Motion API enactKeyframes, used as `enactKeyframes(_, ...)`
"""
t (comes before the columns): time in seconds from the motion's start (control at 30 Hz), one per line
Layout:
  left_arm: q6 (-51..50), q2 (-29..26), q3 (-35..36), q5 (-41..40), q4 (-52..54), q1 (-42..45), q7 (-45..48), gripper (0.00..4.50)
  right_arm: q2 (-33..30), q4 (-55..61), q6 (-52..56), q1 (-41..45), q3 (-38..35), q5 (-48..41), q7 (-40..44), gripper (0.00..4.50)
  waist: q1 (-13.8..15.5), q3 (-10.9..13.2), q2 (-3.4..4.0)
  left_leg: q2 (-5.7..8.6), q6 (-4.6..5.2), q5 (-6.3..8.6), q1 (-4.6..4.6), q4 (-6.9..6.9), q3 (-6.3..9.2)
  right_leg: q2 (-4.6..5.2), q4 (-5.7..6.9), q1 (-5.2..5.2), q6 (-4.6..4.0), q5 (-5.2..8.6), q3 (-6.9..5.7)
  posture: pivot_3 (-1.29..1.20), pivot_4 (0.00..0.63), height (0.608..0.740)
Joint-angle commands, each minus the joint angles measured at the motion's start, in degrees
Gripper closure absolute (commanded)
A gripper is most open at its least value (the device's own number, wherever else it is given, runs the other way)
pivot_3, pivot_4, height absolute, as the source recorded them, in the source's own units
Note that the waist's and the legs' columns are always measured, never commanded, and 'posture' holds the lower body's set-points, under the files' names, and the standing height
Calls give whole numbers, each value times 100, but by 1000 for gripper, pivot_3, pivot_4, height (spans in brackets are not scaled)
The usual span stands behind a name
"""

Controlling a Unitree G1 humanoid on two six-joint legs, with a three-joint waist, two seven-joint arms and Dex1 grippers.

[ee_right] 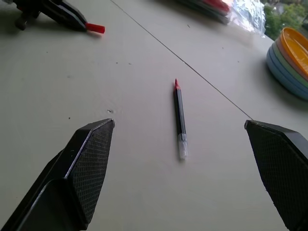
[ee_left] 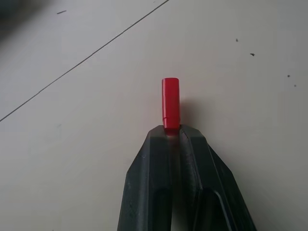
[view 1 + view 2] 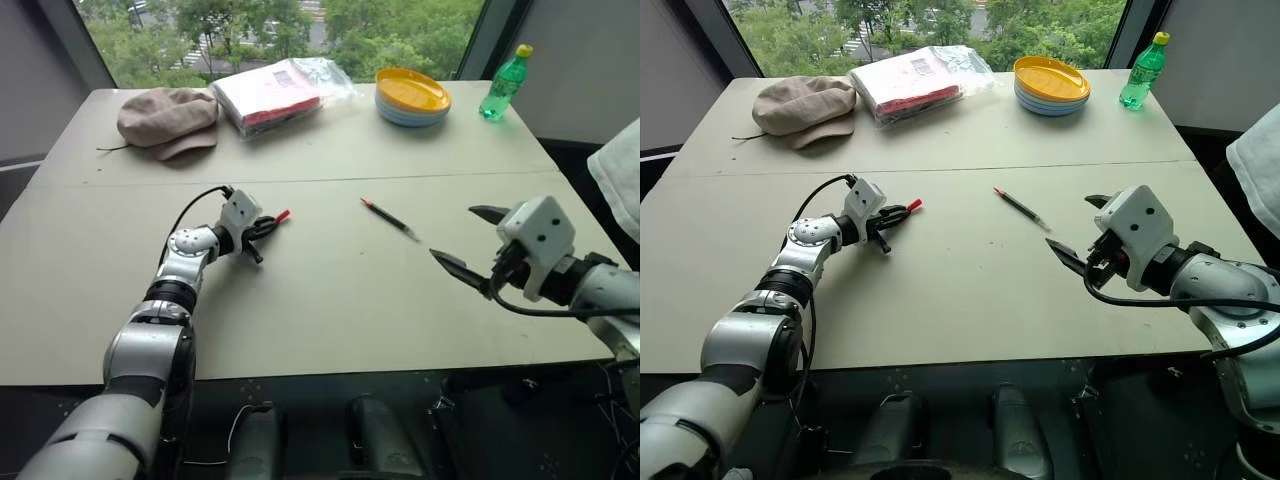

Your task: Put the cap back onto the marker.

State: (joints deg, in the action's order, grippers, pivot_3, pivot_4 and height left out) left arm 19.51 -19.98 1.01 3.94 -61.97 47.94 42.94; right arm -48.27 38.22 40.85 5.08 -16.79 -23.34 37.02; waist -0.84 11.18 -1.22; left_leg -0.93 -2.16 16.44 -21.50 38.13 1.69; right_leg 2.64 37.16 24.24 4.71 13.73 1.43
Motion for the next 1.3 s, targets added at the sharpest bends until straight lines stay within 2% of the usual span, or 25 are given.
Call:
enactKeyframes(0.03,-50,78,67,-24,1012,-526,-755,4434,-74,-60,-106,239,162,-33,106,0,-5,0,0,0,0,0,1,0,-1,0,1,0,0,0,1,0,150,740)
enactKeyframes(0.17,-513,255,-100,92,2322,-1253,-1270,4434,-115,-282,-170,492,373,-11,259,0,20,0,1,0,0,0,1,0,-1,2,0,0,0,0,2,0,150,740)
enactKeyframes(0.43,-1803,450,-133,-214,4142,-2043,-1405,4434,-121,-783,-412,979,709,62,512,0,23,0,1,1,0,0,0,1,-1,3,-2,-3,0,0,0,0,150,740)
enactKeyframes(0.57,-2709,267,-82,-577,5020,-2249,-1092,4434,85,-1384,-658,1428,864,99,551,0,-11,0,1,-1,0,0,2,0,-1,-1,-2,-2,0,0,1,0,150,740)
enactKeyframes(0.73,-4058,-39,46,-1113,6085,-2374,-854,4434,636,-2504,-1056,2117,1031,100,545,0,-6,0,1,-1,0,0,2,0,0,0,-1,-2,-1,0,1,0,150,740)
enactKeyframes(1.0,-5156,-553,125,-1480,7047,-2549,-748,4434,1413,-4190,-1835,2720,1238,350,617,0,1,1,3,0,0,0,0,-1,-1,2,-3,-1,-1,0,1,0,150,740)
enactKeyframes(1.3,-5540,-879,174,-1680,7486,-2779,-777,4434,1912,-5795,-2854,2982,1435,792,659,0,-12,1,4,0,0,0,0,-2,-2,3,-2,0,-2,0,1,0,150,740)
